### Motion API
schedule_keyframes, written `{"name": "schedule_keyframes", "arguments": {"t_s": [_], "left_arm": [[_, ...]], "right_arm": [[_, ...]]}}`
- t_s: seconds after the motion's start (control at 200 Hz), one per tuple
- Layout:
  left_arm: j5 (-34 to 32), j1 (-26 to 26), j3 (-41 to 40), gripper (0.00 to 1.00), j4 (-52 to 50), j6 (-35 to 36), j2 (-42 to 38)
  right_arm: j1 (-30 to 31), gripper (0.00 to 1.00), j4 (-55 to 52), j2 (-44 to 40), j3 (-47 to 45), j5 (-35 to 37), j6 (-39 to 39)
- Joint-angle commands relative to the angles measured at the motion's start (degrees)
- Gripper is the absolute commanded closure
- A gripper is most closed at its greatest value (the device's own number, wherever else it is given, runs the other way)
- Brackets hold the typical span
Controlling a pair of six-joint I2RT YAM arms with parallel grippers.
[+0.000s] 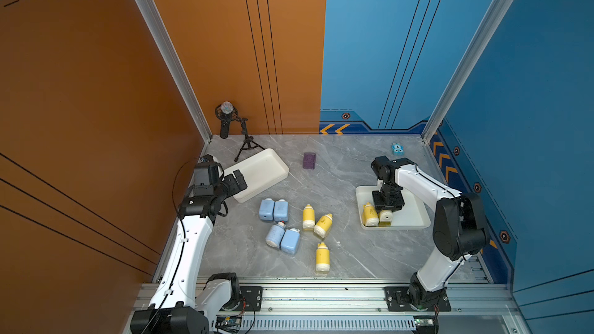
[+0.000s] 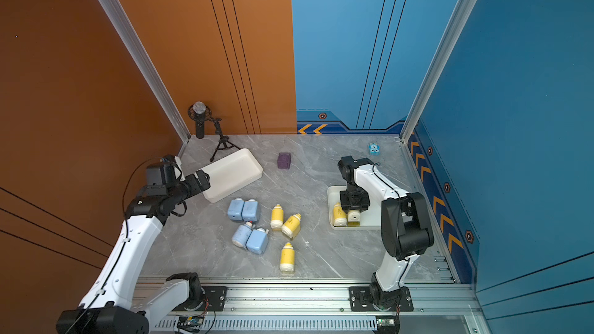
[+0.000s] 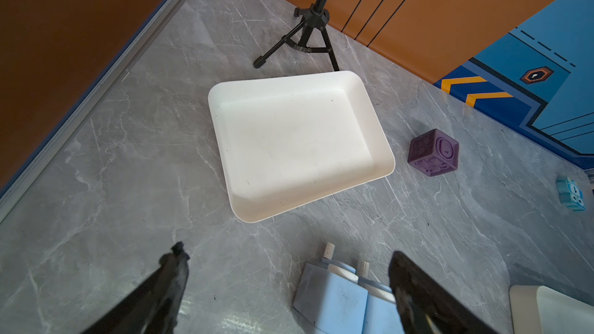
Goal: Place the pencil sharpeners by color into the storage box
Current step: Place the pencil sharpener in the storage box.
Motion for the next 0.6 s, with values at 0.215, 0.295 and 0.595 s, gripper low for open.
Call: {"name": "schedule_keyframes", "arguments": {"t_s": [0.215,0.295,0.595], "left_arm": [[-0.13,-0.35,-0.65,0.02,-0.51,0.68,-0.86],[-0.26,-0.35,-0.62,0.02,-0.59,0.71,-0.95],[-0.34,-0.59,-0.63,0.02,-0.47,0.75,-1.13]], "right_arm": [[-0.28,0.62,1.46,0.08,-2.12,-0.60,1.03],[-0.23,0.59,1.46,-0.24,-2.43,-0.51,1.03],[-0.28,0.52,1.46,-1.03,-3.26,-0.35,1.07]]}}
